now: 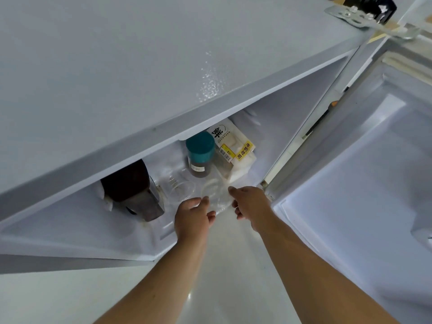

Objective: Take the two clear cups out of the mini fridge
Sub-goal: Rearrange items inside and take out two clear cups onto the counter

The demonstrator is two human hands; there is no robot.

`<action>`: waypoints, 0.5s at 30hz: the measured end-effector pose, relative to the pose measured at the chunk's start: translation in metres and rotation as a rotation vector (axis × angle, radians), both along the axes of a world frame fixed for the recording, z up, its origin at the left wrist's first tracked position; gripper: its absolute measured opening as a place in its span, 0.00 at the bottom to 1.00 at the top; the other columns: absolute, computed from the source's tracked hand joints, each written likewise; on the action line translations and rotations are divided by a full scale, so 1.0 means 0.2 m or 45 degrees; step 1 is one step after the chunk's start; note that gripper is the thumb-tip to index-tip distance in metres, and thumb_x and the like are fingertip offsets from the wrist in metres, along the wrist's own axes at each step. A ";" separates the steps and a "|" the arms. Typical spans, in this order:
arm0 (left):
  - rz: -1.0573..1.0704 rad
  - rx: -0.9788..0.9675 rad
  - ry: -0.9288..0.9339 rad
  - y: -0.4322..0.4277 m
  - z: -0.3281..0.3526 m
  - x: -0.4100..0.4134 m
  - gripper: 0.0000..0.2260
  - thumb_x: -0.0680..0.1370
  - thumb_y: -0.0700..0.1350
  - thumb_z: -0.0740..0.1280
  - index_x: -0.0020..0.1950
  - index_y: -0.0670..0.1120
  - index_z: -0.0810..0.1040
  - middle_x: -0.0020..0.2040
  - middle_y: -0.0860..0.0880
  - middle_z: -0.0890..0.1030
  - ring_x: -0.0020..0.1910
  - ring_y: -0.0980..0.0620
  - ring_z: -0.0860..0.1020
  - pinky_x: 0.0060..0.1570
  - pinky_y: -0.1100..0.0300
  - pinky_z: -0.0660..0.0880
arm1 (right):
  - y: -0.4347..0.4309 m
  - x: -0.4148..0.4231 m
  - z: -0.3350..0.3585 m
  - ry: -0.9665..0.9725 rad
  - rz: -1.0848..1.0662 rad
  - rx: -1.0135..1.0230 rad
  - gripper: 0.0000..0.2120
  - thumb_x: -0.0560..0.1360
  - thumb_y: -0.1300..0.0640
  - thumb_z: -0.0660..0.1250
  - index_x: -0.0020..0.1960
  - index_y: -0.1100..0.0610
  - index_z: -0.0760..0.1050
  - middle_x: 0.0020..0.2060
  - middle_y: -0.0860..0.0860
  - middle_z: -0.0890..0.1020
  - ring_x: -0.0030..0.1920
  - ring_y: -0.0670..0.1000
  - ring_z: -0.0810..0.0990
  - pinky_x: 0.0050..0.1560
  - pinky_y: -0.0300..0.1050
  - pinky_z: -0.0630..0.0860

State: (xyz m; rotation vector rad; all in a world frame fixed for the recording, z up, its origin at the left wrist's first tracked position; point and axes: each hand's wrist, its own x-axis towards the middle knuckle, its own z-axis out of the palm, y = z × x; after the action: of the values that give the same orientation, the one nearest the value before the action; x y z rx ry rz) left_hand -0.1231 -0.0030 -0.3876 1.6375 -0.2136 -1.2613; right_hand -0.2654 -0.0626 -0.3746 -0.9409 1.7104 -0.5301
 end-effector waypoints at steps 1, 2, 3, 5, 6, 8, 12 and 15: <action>0.003 0.013 0.013 -0.01 -0.01 -0.01 0.02 0.80 0.45 0.74 0.49 0.49 0.82 0.50 0.47 0.85 0.38 0.51 0.87 0.37 0.58 0.83 | -0.01 0.00 -0.02 0.009 -0.002 0.017 0.15 0.79 0.49 0.70 0.43 0.60 0.82 0.30 0.53 0.83 0.25 0.48 0.79 0.30 0.43 0.79; 0.009 0.026 0.026 -0.02 -0.03 -0.01 0.02 0.80 0.45 0.73 0.49 0.48 0.83 0.50 0.47 0.86 0.38 0.51 0.87 0.37 0.58 0.83 | -0.02 0.00 -0.04 0.017 -0.006 0.032 0.15 0.79 0.49 0.70 0.43 0.60 0.82 0.31 0.53 0.83 0.25 0.49 0.79 0.31 0.44 0.80; 0.017 0.041 0.039 -0.03 -0.04 -0.02 0.01 0.80 0.44 0.73 0.50 0.47 0.83 0.49 0.48 0.86 0.38 0.51 0.87 0.37 0.58 0.83 | -0.03 0.00 -0.06 0.023 -0.009 0.041 0.14 0.79 0.49 0.70 0.43 0.60 0.82 0.31 0.54 0.83 0.25 0.49 0.79 0.32 0.45 0.81; 0.051 0.071 0.078 -0.05 -0.06 -0.02 0.02 0.80 0.43 0.73 0.51 0.46 0.84 0.49 0.48 0.87 0.38 0.51 0.87 0.37 0.57 0.83 | -0.04 0.00 -0.08 0.038 -0.008 0.046 0.13 0.79 0.49 0.70 0.44 0.59 0.81 0.32 0.54 0.83 0.25 0.49 0.79 0.33 0.46 0.83; 0.073 0.082 0.104 -0.06 -0.07 -0.02 0.02 0.80 0.42 0.73 0.51 0.45 0.84 0.48 0.48 0.87 0.38 0.51 0.87 0.37 0.57 0.83 | -0.05 0.01 -0.09 0.049 0.002 0.045 0.13 0.79 0.50 0.70 0.44 0.59 0.81 0.32 0.54 0.84 0.25 0.49 0.80 0.33 0.46 0.83; 0.117 0.093 0.164 -0.09 -0.08 -0.01 0.01 0.80 0.40 0.73 0.49 0.44 0.85 0.46 0.48 0.87 0.37 0.50 0.87 0.36 0.58 0.83 | -0.06 0.03 -0.10 0.062 0.025 0.046 0.12 0.80 0.50 0.70 0.45 0.58 0.81 0.34 0.54 0.84 0.26 0.49 0.81 0.34 0.46 0.84; 0.184 0.107 0.243 -0.13 -0.09 0.02 0.03 0.80 0.39 0.73 0.47 0.43 0.84 0.40 0.48 0.88 0.33 0.51 0.86 0.30 0.61 0.81 | -0.07 0.08 -0.11 0.027 0.002 0.078 0.10 0.80 0.51 0.70 0.49 0.58 0.82 0.37 0.56 0.85 0.28 0.51 0.83 0.37 0.50 0.86; 0.144 0.105 0.202 -0.14 -0.10 0.04 0.02 0.79 0.41 0.74 0.49 0.42 0.84 0.45 0.47 0.87 0.33 0.53 0.86 0.30 0.62 0.80 | -0.07 0.10 -0.10 -0.023 -0.046 0.099 0.11 0.80 0.52 0.70 0.53 0.60 0.82 0.38 0.56 0.85 0.30 0.51 0.84 0.37 0.49 0.86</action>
State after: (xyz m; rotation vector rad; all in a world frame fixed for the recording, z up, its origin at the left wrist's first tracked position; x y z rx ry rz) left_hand -0.1161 -0.0313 -0.4075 1.5866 0.0283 -1.3208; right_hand -0.2445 -0.0771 -0.3955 -0.8491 1.7217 -0.4909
